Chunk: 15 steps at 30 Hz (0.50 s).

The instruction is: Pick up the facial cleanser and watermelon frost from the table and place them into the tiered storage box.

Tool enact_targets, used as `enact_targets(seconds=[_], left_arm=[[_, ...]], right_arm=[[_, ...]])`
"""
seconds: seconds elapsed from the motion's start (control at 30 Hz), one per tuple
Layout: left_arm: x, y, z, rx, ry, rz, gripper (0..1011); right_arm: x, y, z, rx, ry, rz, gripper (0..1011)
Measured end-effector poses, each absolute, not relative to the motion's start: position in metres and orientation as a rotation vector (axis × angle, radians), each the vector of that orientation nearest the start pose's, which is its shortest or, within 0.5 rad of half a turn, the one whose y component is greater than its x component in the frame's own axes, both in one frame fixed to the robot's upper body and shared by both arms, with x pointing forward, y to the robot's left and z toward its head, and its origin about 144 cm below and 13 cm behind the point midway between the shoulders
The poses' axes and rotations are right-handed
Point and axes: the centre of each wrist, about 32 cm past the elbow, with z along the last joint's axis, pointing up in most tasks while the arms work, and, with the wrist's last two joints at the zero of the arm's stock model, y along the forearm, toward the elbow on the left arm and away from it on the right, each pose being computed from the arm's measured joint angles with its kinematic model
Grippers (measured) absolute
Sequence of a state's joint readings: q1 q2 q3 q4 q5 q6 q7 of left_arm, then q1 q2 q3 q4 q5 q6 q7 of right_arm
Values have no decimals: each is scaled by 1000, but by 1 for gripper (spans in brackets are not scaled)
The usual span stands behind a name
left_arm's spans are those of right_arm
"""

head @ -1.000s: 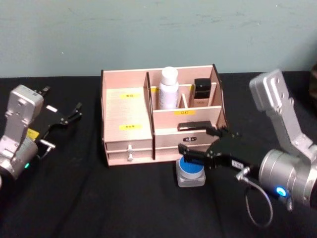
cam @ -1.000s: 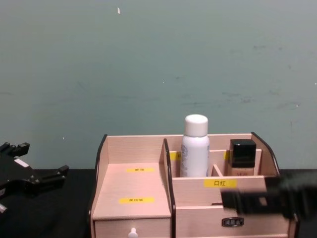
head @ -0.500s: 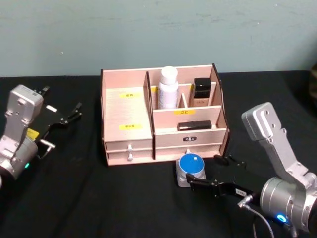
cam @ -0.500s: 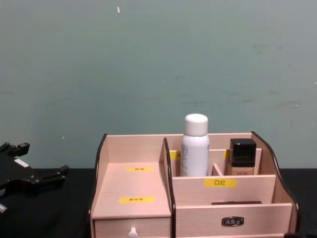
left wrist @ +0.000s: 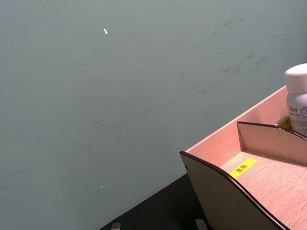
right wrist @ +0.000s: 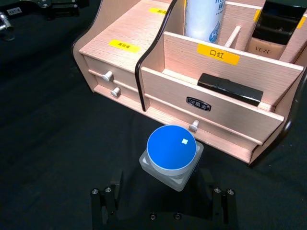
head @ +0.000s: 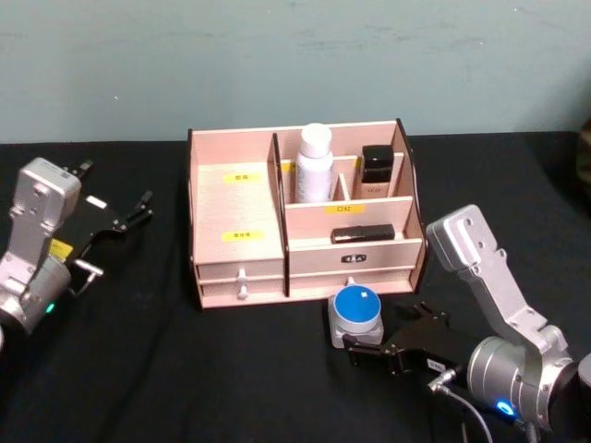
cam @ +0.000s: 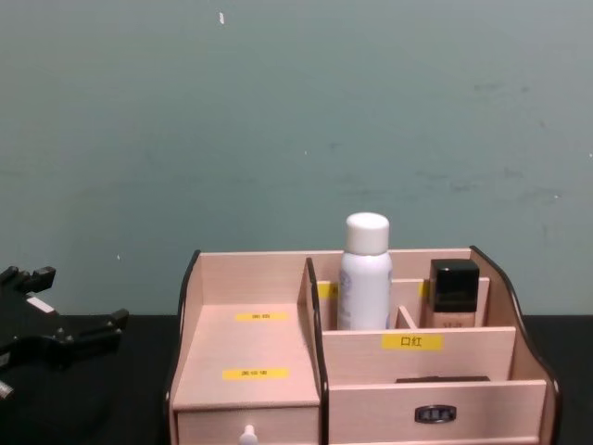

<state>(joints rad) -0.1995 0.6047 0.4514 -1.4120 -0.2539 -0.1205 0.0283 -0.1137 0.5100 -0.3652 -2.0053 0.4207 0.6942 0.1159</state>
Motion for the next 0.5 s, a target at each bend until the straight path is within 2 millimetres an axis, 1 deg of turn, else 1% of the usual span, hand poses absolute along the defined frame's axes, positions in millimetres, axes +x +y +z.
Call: enact_targets(seconds=[0.5], left_arm=[[489,310,1140,304,-285,1248,1001]], right_arm=[[400,-206,1202,-515,314,-925,1003]])
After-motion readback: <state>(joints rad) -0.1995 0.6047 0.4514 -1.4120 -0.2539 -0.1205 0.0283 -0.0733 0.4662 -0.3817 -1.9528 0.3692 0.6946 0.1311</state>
